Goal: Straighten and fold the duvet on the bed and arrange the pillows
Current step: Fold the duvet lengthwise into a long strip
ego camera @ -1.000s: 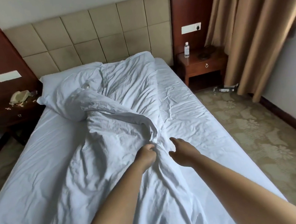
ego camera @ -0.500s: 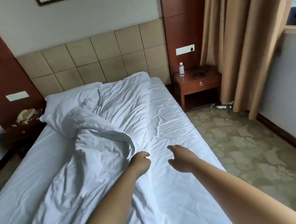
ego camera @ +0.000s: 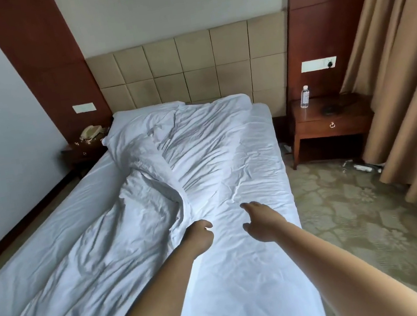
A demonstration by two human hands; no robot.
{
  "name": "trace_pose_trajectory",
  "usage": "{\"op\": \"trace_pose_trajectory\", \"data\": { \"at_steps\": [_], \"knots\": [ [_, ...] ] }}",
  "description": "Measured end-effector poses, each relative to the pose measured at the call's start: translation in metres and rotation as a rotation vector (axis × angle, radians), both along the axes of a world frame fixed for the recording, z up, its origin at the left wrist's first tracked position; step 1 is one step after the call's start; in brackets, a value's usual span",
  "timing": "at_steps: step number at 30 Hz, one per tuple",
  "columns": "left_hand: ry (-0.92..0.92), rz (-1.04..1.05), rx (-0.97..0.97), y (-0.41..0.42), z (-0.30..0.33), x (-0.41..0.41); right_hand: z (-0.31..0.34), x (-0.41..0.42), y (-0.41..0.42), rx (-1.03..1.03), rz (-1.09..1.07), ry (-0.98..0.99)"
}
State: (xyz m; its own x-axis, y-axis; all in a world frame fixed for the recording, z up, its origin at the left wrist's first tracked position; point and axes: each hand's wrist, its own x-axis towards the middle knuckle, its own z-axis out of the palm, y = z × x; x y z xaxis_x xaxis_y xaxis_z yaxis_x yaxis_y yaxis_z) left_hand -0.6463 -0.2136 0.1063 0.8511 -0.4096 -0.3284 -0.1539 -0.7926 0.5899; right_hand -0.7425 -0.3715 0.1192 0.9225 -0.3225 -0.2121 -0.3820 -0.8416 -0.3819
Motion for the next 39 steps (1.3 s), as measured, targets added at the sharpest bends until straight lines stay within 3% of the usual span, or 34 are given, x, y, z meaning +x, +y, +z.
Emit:
{"op": "trace_pose_trajectory", "data": {
  "at_steps": [8,16,21,28,39],
  "knots": [
    [-0.088,-0.045,0.003,-0.030,-0.006,0.035,-0.003,0.029,-0.033,-0.117,0.080,0.022],
    [-0.261,-0.121,0.387,-0.098,-0.021,0.022,-0.034,0.026,-0.119,-0.121,0.243,0.058],
    [-0.183,-0.045,0.526,-0.158,-0.031,-0.022,-0.048,0.014,-0.192,-0.059,0.378,0.071],
    [-0.147,-0.009,0.544,-0.222,-0.016,-0.056,-0.035,0.022,-0.257,-0.045,0.504,0.038],
    [-0.151,0.236,0.527,-0.220,-0.020,-0.013,-0.039,0.095,-0.274,-0.133,0.661,0.028]
  ]
}}
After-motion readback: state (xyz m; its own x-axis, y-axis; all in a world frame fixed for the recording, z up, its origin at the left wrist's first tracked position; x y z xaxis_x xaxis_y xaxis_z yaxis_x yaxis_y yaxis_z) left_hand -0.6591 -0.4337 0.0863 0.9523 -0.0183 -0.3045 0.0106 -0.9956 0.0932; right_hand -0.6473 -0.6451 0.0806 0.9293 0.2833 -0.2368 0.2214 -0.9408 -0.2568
